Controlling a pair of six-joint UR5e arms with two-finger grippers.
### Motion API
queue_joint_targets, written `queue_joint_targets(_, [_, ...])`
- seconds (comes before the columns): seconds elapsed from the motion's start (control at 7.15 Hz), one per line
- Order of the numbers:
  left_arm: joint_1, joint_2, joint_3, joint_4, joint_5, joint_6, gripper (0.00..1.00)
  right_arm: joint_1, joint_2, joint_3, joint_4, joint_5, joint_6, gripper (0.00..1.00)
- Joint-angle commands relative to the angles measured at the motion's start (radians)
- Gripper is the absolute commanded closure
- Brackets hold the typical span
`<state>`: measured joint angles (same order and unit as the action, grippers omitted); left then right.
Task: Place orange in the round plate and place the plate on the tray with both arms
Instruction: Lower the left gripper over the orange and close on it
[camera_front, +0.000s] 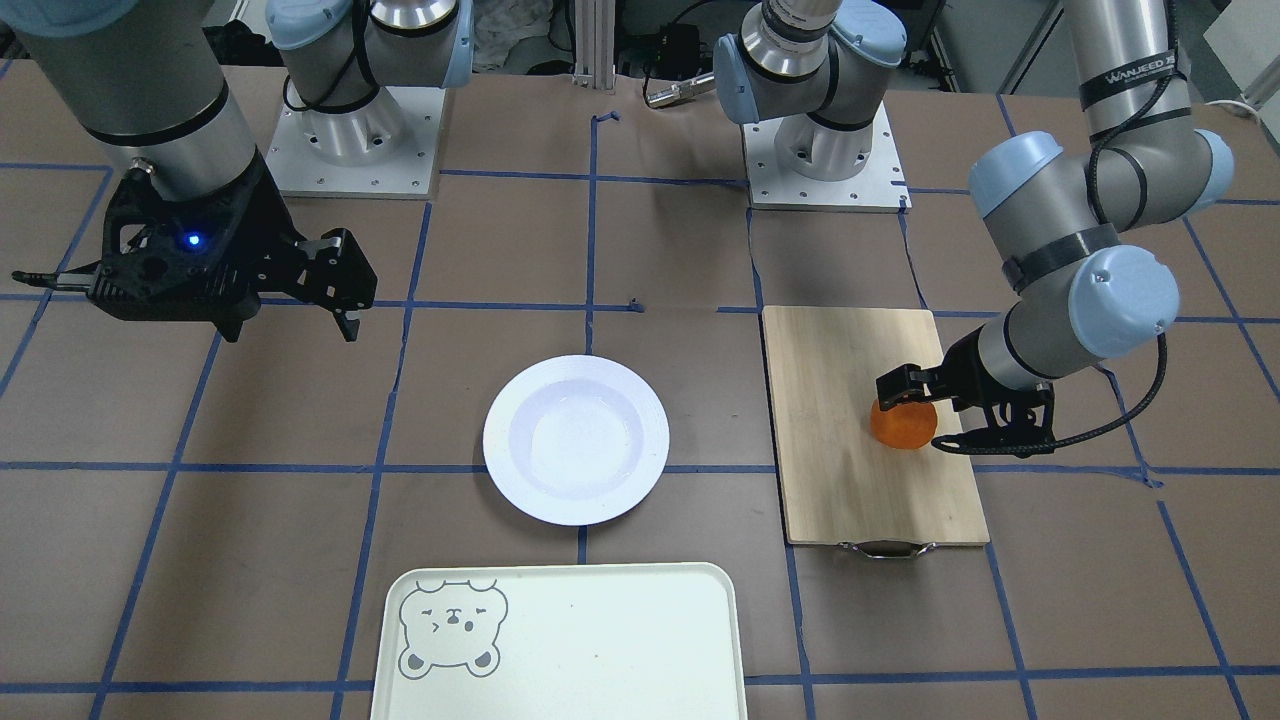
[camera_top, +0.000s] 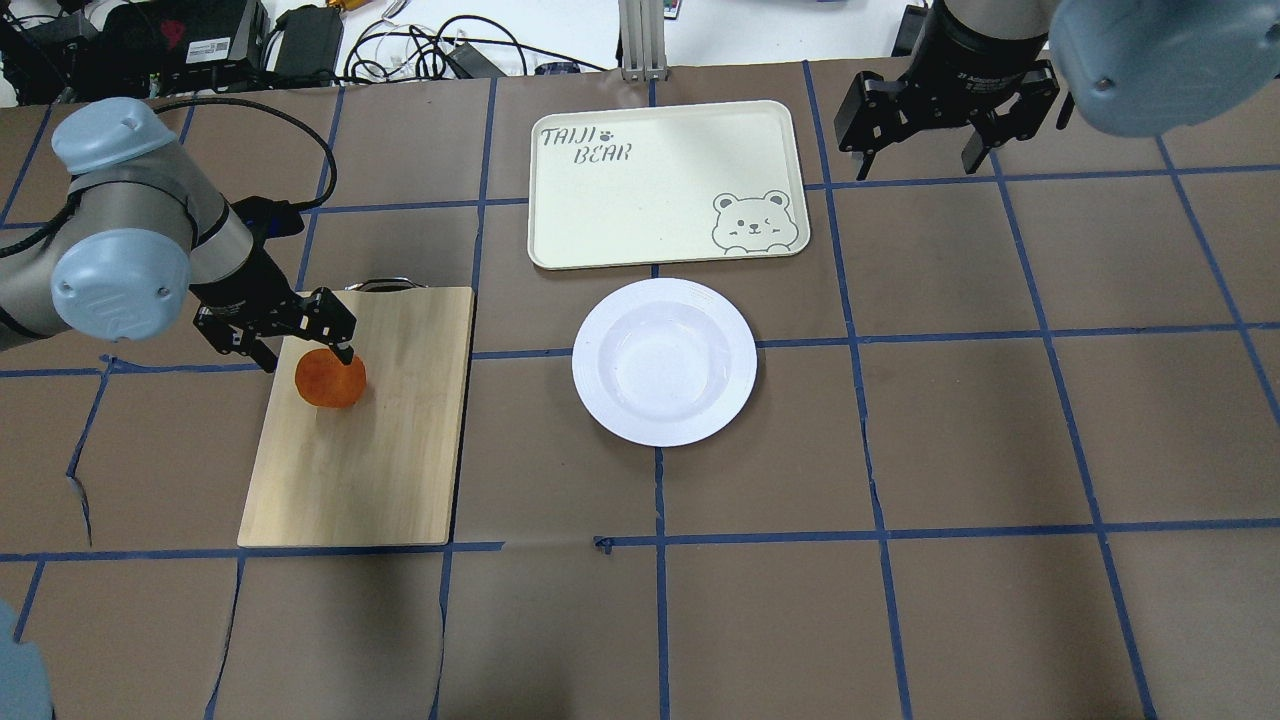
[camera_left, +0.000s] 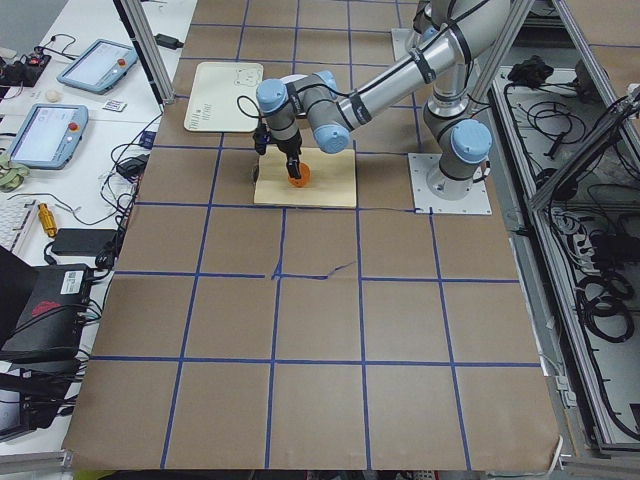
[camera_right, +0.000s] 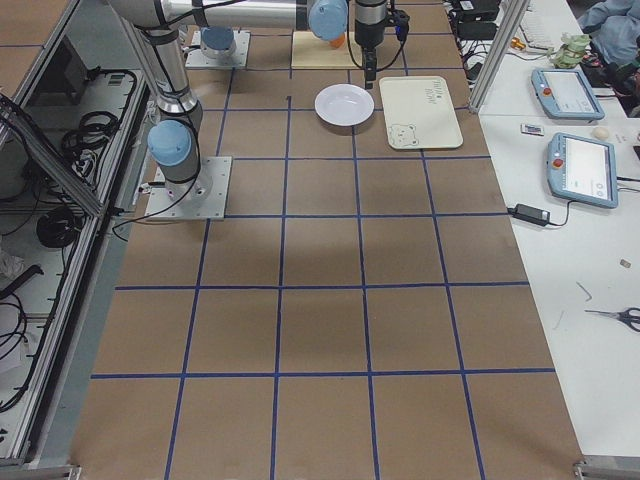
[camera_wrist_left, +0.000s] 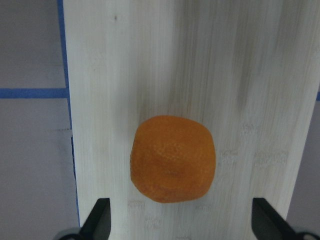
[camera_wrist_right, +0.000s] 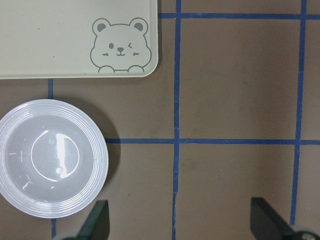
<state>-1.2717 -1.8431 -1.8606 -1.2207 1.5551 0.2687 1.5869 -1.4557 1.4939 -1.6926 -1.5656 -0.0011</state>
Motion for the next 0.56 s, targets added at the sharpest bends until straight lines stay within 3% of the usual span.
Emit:
queue_joint_targets(0.0, [0.0, -0.031, 0.0, 0.012, -0.004, -0.002, 0.0, -0.001, 0.0, 0.0, 0.001, -0.001, 0.0, 0.0])
queue_joint_targets(0.14, [0.0, -0.047, 0.0, 0.03, -0.007, 0.0, 0.0, -0.001, 0.0, -0.001, -0.001, 0.001, 0.0, 0.0])
queue_joint_targets(0.28, [-0.002, -0.059, 0.0, 0.038, -0.01, 0.0, 0.11, -0.001, 0.001, 0.0, -0.002, 0.002, 0.001, 0.0])
queue_joint_targets(0.42, [-0.002, -0.067, 0.001, 0.038, -0.007, 0.013, 0.53, -0.004, 0.008, 0.0, -0.04, 0.004, 0.003, 0.0])
